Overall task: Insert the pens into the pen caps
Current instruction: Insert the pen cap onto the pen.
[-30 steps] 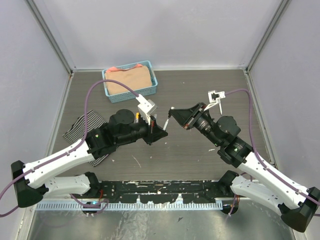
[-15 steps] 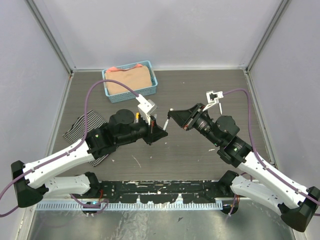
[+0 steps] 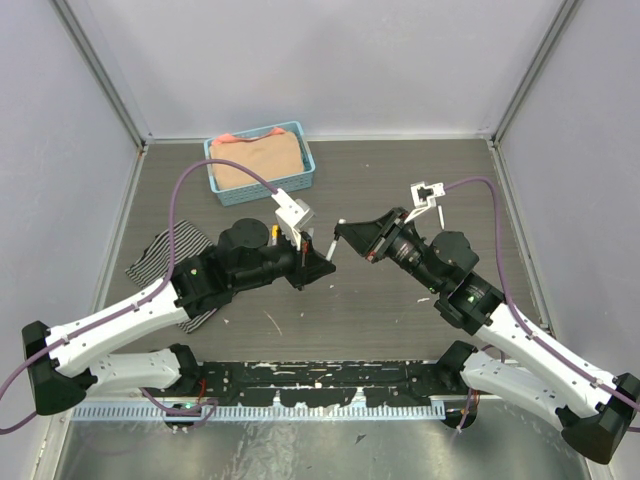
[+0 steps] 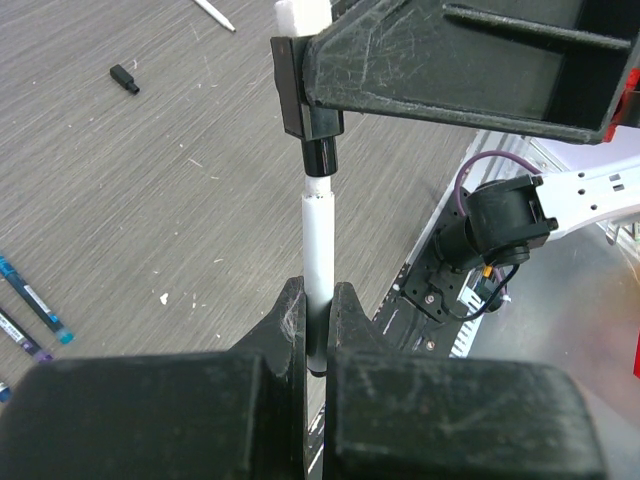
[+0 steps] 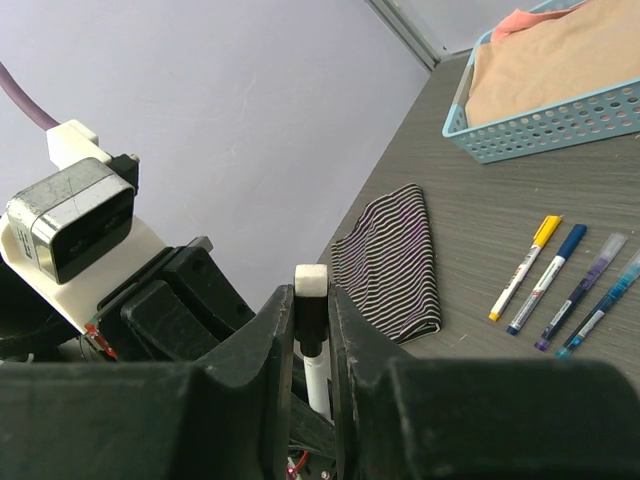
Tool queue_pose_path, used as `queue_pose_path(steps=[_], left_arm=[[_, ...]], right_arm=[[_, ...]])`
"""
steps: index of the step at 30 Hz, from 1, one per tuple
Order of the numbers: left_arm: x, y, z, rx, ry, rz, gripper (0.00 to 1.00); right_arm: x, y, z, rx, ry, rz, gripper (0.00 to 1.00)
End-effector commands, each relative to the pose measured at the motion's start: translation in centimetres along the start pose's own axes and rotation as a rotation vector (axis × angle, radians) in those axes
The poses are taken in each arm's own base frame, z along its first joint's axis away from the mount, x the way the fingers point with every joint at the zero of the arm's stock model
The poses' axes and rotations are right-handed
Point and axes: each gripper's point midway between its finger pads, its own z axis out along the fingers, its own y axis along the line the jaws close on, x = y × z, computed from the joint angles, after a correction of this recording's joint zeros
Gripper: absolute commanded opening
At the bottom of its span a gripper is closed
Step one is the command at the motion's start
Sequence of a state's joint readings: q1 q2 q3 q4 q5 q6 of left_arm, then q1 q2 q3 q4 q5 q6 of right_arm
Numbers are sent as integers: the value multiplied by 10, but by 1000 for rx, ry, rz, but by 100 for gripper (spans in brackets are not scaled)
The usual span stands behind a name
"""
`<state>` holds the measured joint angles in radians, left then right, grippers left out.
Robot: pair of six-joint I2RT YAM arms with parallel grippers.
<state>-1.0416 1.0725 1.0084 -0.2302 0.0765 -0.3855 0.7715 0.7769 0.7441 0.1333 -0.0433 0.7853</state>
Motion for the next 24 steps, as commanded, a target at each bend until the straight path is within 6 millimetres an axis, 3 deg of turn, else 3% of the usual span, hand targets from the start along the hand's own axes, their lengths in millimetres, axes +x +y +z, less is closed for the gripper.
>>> queue_pose_path(steps=[1,21,24], left_arm=[[-20,-8,-2,18,-53,18,0],[-51,-15,-1,19,-135,13,0],[-53,-15,-1,19,-140,18,0]], right_arm=[[-14,24,-5,-70,-24,-1,0],[15,5,-6,-34,65,32,0],[12,7,-9,-35,57,29,6]])
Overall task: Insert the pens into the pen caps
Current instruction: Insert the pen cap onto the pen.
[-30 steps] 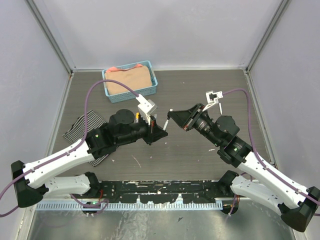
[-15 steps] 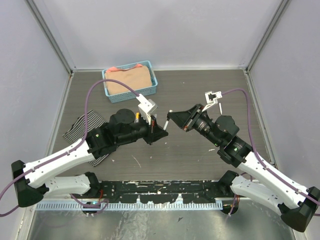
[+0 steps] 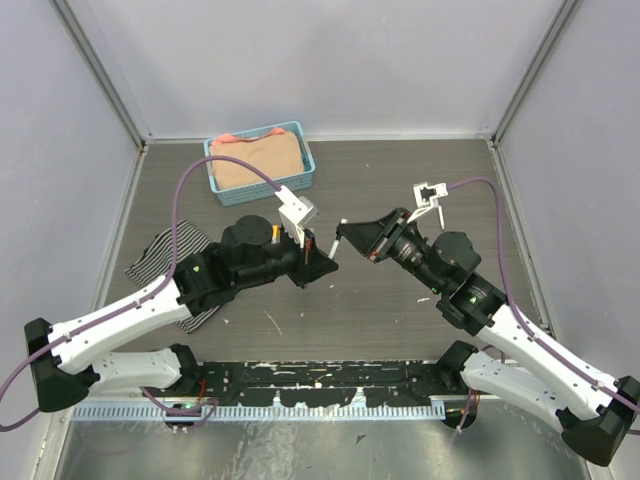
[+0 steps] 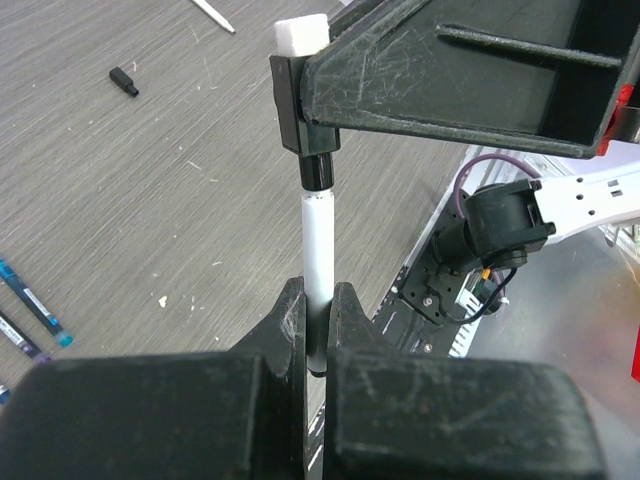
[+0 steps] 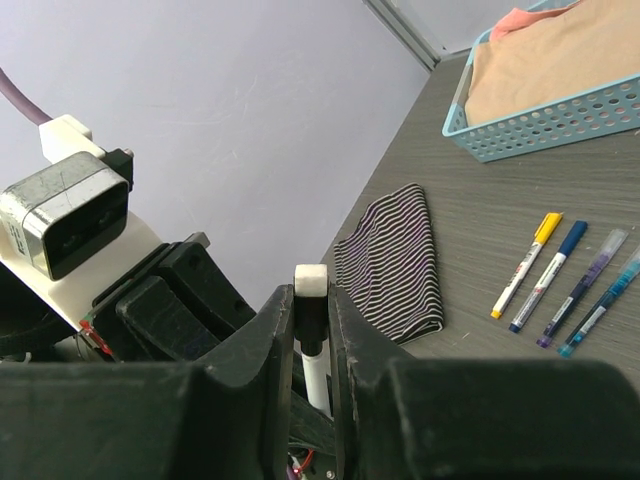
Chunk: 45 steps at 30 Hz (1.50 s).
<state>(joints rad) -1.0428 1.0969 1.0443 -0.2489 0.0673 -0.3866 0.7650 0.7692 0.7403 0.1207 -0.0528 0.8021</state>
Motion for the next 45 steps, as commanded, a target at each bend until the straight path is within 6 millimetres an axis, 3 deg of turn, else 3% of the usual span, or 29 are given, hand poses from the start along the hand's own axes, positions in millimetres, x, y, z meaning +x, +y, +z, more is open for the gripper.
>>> queue_pose_path(steps=[1,4,12,14,22,35,45], left_arm=[[-48,-14,-5,28,-143,20,0],[-45,-14,-4,30,-134,20,0],[-42,-12,-5,23,-128,18,0],[-42,-12,-5,22,-127,20,0],[-37,-11,-5,23,-112,23,0],[-31,-23,-5,95,-93,33,0],[-30,-23,-6,101,-90,38,0]], right_arm=[[9,9,-8,-39,43,10,10],[0,13,-11,-34,21,-4,23],[-8,19,-14,-29,15,-26,41],[-10,18,-16,-18,9,-33,49],[-41,25,-31,46,-70,-88,69],[-54,37,-2,33,-82,-86,67],[-44,42,6,-21,-50,-63,50]])
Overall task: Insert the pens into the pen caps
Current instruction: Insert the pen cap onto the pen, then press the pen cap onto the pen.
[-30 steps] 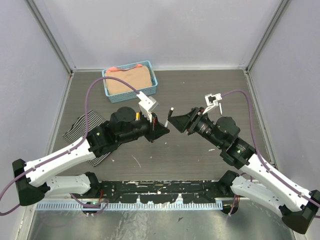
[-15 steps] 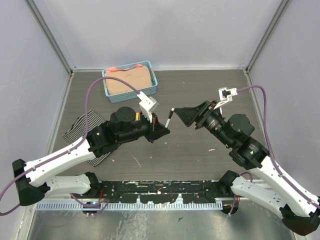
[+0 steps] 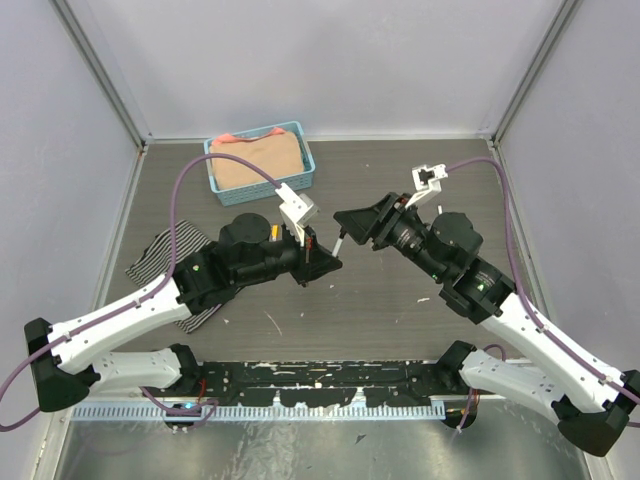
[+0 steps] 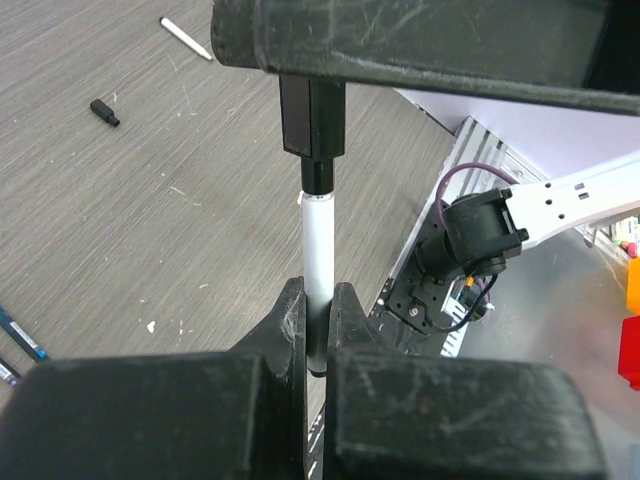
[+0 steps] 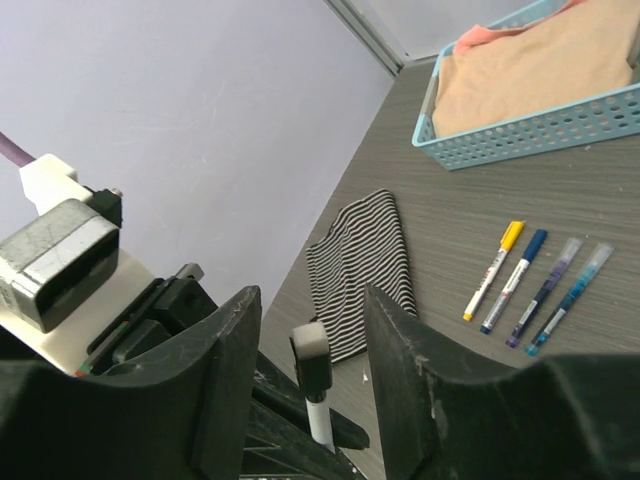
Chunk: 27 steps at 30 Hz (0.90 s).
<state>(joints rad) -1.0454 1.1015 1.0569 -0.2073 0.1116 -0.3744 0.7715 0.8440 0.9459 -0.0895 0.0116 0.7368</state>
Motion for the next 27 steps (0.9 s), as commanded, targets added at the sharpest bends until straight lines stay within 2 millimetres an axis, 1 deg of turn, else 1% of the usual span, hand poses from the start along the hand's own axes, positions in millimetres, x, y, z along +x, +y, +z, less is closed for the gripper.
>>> queue_pose_path(steps=[1,5,13,27], left_arm=[[-19,-10,-5,40,-59,21,0],[-20,-11,-5,43,-63,20,0],[-24,-12,-7,44,-74,21,0],[-29,-13,-8,44,-86,17,0]], right_arm=[[-21,31,-5,-116,-67,2,48],[-19,29,-5,-115,-59,2,45],[-9,26,-3,-116,-27,8,43],[0,25,-2,-125,9,10,30]])
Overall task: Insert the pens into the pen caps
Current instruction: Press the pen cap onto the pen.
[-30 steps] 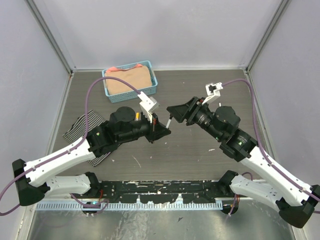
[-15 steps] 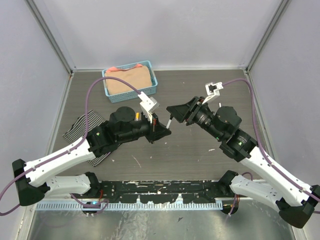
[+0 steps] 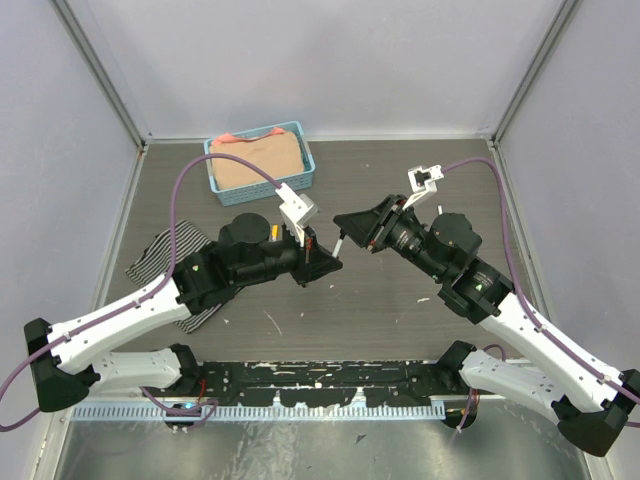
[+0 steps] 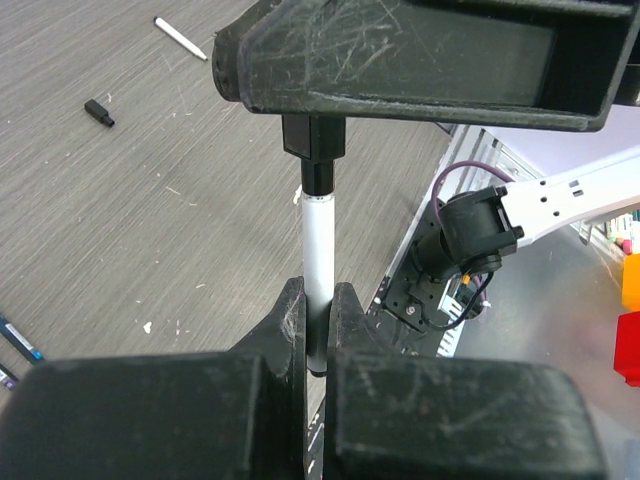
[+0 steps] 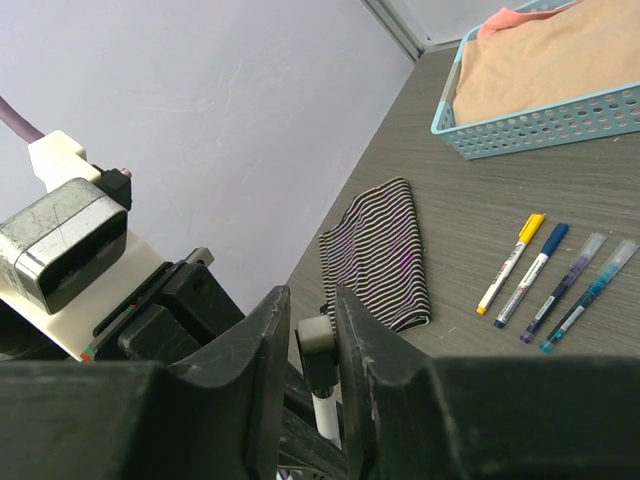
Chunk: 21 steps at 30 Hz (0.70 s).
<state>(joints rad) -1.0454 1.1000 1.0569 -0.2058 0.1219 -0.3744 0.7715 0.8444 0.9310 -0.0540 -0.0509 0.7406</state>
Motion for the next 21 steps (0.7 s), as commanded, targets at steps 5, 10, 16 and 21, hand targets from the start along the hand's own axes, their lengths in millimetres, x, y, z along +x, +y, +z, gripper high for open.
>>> queue_pose_path(steps=[5,10,16,21], left_arm=[[-33,-13,-8,35,-95,19,0],[-39,-15,-8,36,-108,15,0],[-68,-23,-19,44,-207,5,0],[-99,-31,-25,49,-285,32,0]], right_arm=[[-3,14,-1,-62,-10,8,24],[1,10,-3,-52,-3,8,15],[2,-1,-3,13,11,-14,0],[6,-1,-2,11,31,-18,0]])
